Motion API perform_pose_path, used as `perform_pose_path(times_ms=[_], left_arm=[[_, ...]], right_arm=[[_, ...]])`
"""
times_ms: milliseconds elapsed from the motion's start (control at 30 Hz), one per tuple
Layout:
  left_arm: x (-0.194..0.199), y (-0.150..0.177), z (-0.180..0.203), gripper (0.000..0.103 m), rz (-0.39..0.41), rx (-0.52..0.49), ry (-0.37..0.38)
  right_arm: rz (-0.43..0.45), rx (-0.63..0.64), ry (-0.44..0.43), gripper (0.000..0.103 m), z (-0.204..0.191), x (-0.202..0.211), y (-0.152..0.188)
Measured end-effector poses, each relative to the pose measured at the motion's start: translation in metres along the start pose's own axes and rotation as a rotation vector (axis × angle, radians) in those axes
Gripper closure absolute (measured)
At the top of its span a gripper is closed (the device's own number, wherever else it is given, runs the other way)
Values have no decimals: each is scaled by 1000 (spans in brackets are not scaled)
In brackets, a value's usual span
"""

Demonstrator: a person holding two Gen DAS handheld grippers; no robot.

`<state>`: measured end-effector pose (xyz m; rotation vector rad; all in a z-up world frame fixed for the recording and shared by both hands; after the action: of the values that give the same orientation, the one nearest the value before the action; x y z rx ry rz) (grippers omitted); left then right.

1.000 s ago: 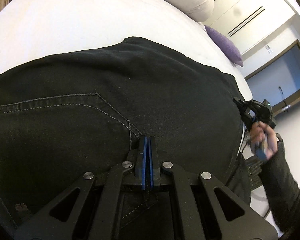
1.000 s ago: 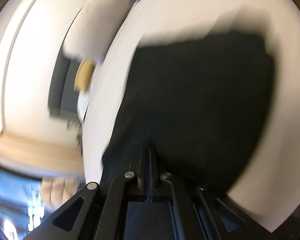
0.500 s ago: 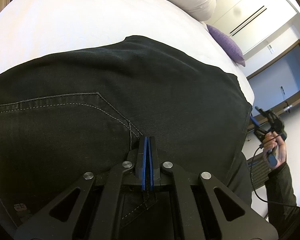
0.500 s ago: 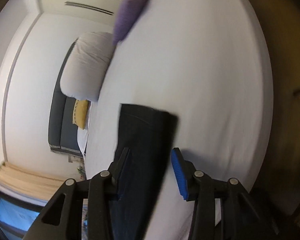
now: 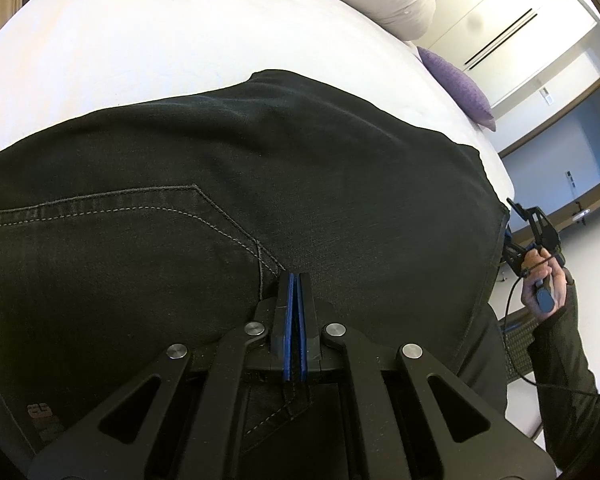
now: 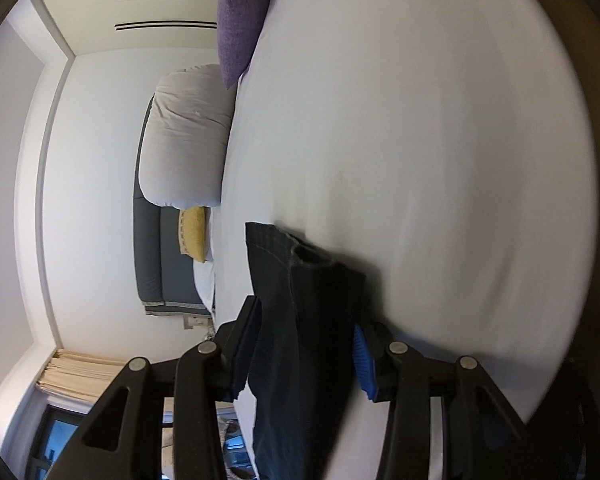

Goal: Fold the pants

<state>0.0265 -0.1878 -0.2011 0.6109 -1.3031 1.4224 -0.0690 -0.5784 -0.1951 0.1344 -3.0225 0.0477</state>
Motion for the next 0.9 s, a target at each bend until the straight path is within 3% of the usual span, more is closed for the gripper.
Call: perform_pose_path(times_ms=[100,167,233,467,633,767,900], left_arm=[[0,0,1,101,0,-2,-5],[0,0,1,101,-1,-2,-6],[-1,0,1,101,-1,-1,-5],[-1,0,1,101,-1,4,3],[-2,1,-1,101,2,16,16],[-3,2,-4,101,3,36,34],[-3,1,-7,101,-2,73,52]], right_arm=[[-15,19,11,58,-3,-10,-4],[-32,43,23,65,-4,-4,-1],[-50,51,46,90,-1,3,3],[-14,92,80,93,-2,8,6],[-38,270,170,94,-37,-1,25],[-160,541,243,94,-86,-25,81],[-439,976,343,94,-119,-63,221]])
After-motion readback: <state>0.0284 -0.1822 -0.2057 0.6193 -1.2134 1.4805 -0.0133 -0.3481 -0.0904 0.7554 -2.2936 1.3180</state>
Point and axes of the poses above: each gripper's, at about its wrist camera, not at the fingertips, and x roughly against the way its jaws point, z to its right, y to its underside, the point moved 6 cm from there along -x, roughly the way its jaws point, and after that the axes turned 14 degrees about -y, right-handed, at the moved point
